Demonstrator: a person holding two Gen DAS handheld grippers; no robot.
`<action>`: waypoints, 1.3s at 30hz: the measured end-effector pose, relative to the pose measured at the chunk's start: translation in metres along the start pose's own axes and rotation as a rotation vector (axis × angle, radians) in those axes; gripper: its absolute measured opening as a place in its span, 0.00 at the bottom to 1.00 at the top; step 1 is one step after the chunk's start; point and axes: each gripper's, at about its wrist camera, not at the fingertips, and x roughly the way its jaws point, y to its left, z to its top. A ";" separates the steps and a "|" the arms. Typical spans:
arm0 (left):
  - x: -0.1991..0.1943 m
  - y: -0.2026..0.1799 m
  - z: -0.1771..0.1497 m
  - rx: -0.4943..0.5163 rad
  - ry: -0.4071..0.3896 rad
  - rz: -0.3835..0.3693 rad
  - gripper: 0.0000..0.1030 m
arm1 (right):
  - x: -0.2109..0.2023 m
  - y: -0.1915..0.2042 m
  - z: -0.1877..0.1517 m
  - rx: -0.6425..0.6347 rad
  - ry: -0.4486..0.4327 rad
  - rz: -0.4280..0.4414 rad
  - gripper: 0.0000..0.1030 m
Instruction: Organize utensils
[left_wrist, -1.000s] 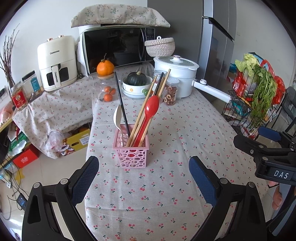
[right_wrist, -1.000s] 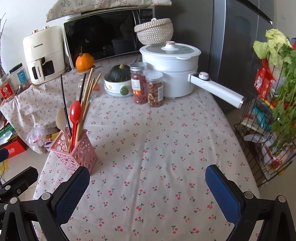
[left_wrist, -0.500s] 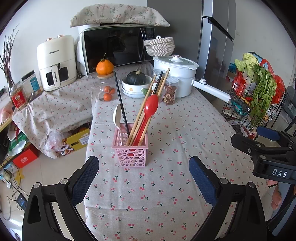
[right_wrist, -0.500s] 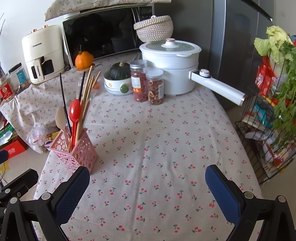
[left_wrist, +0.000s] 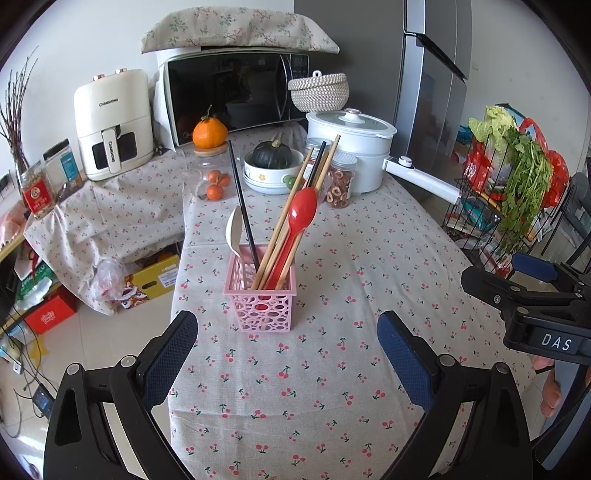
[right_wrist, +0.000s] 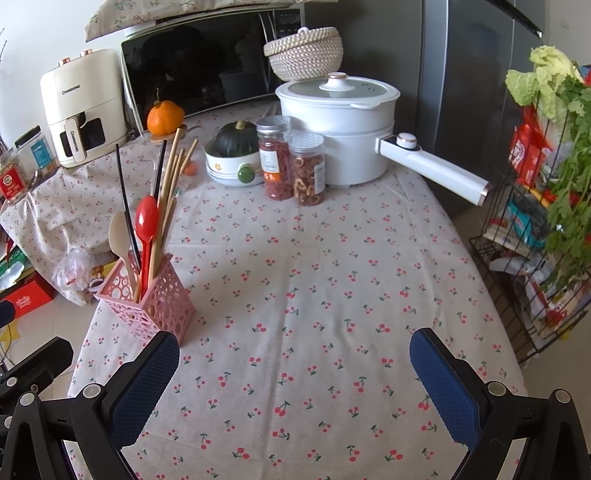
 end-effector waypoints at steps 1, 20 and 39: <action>0.000 0.000 0.000 0.000 0.000 0.000 0.96 | 0.000 0.000 0.000 0.000 0.000 0.000 0.99; -0.002 0.000 -0.002 0.007 -0.007 0.013 0.96 | 0.002 -0.002 -0.004 0.005 0.003 -0.002 0.99; 0.002 0.001 -0.001 -0.013 0.004 0.025 0.96 | 0.004 -0.006 -0.002 0.018 0.010 -0.008 0.99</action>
